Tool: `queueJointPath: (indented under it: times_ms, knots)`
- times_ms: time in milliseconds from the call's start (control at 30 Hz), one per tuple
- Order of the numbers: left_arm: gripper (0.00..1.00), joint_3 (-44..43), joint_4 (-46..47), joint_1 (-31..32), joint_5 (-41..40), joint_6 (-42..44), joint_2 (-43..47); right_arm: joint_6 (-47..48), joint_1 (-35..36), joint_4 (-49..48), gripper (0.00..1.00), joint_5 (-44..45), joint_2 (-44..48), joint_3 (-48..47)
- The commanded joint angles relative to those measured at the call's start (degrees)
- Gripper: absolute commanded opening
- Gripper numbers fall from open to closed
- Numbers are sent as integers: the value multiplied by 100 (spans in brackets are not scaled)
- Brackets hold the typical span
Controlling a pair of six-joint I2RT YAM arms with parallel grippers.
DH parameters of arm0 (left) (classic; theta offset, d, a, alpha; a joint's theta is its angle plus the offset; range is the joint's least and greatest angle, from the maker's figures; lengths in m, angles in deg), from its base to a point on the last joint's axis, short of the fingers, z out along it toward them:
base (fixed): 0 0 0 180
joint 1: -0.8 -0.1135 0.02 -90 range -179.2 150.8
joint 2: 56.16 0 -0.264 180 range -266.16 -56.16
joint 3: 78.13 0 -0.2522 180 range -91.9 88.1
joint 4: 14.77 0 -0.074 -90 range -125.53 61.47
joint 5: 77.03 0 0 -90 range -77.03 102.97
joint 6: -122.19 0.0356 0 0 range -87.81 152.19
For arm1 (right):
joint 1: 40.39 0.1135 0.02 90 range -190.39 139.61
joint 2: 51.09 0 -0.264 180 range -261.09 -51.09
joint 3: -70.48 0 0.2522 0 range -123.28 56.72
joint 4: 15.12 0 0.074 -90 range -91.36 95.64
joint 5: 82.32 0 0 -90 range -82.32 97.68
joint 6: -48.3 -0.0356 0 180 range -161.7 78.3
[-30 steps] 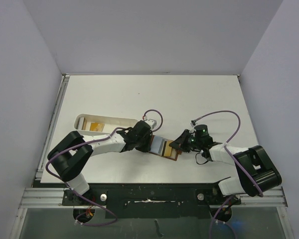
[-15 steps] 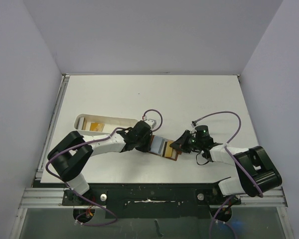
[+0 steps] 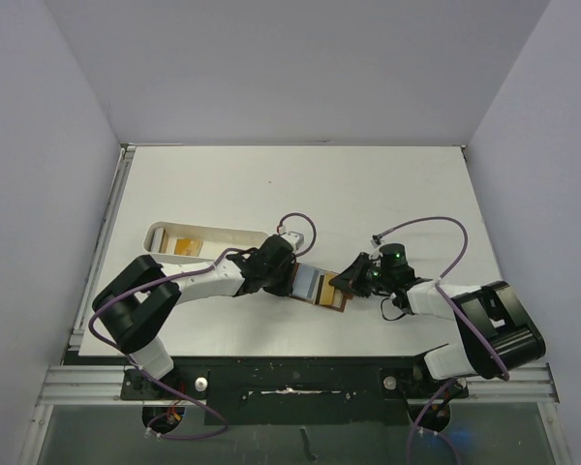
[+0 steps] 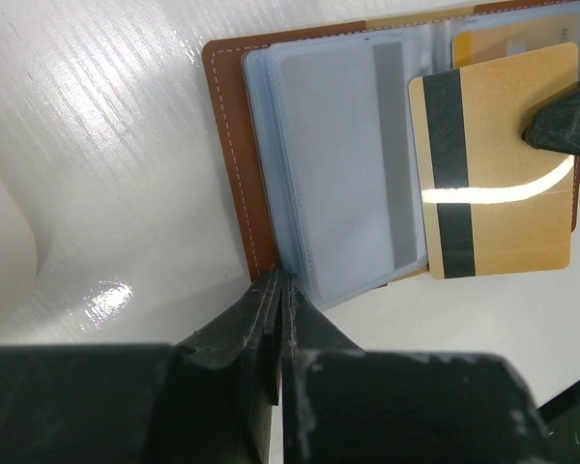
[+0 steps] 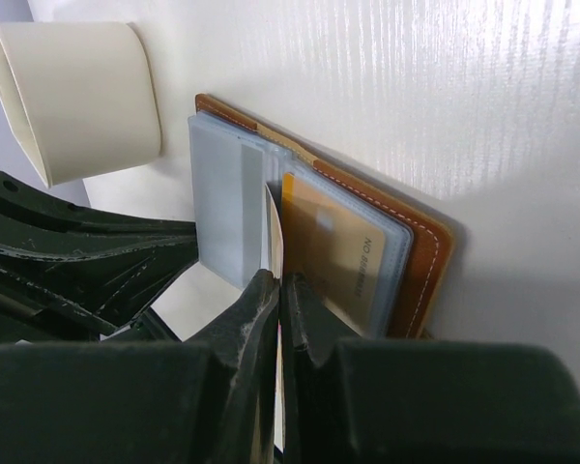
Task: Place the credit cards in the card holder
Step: Insert the credit card into the card holder.
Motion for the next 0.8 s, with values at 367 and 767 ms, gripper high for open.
queueJointPath:
  times_ms: [367,767]
  knots:
    - [0,8,104,105,-88,78,-36,76,-185,-486,0,-404,-437,-19]
    - [0,-2,85,117,-115,68,-28,268,-272,-439,0,-353,-656,-183]
